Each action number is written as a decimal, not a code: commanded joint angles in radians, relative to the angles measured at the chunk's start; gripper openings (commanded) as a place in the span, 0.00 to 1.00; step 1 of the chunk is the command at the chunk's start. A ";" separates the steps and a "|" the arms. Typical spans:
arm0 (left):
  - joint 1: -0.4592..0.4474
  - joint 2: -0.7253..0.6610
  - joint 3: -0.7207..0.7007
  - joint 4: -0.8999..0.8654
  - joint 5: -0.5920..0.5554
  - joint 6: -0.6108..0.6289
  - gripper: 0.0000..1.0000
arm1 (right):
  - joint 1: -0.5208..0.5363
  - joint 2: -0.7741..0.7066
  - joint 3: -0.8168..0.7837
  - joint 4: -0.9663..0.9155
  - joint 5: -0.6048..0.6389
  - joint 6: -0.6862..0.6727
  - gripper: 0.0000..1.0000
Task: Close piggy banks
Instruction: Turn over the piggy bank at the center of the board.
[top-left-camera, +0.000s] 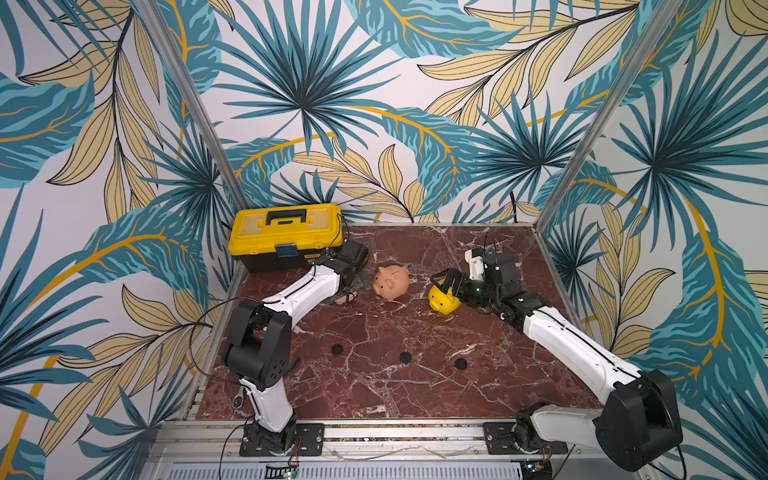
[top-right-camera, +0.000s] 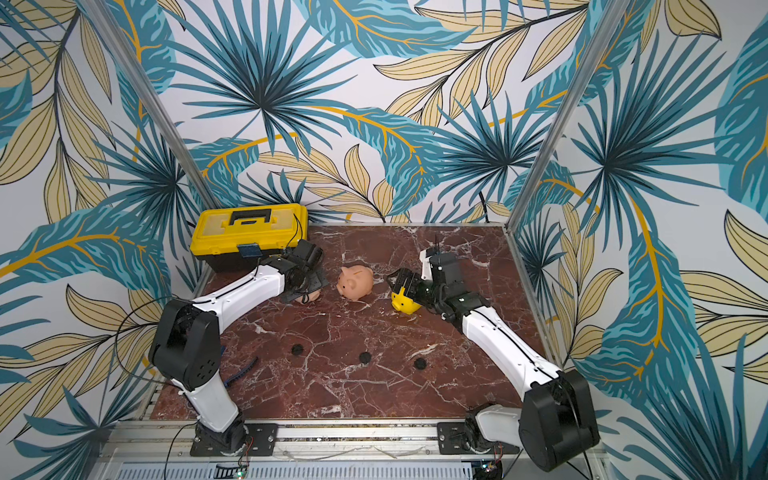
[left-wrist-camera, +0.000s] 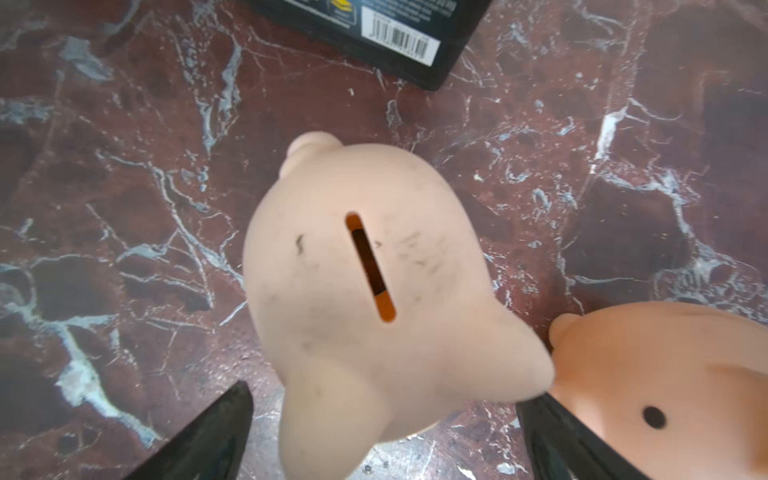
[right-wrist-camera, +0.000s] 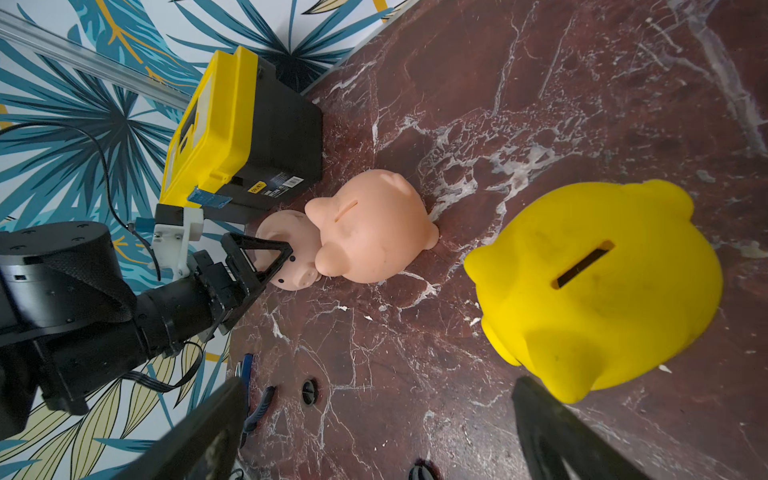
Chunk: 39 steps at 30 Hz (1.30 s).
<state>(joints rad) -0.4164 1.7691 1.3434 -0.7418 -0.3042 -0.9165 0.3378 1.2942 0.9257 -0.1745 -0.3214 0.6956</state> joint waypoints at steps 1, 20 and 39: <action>0.009 0.000 0.072 -0.031 -0.039 -0.034 1.00 | 0.014 0.018 0.002 0.013 0.016 -0.012 0.99; 0.033 0.095 0.181 -0.154 0.036 -0.207 1.00 | 0.025 0.051 0.056 -0.025 0.016 -0.027 1.00; 0.049 0.104 0.189 -0.159 0.101 0.013 0.94 | 0.027 0.047 0.056 -0.033 0.028 -0.015 1.00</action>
<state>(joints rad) -0.3752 1.8744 1.4937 -0.8848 -0.2211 -0.9726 0.3592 1.3426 0.9726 -0.1902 -0.3103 0.6876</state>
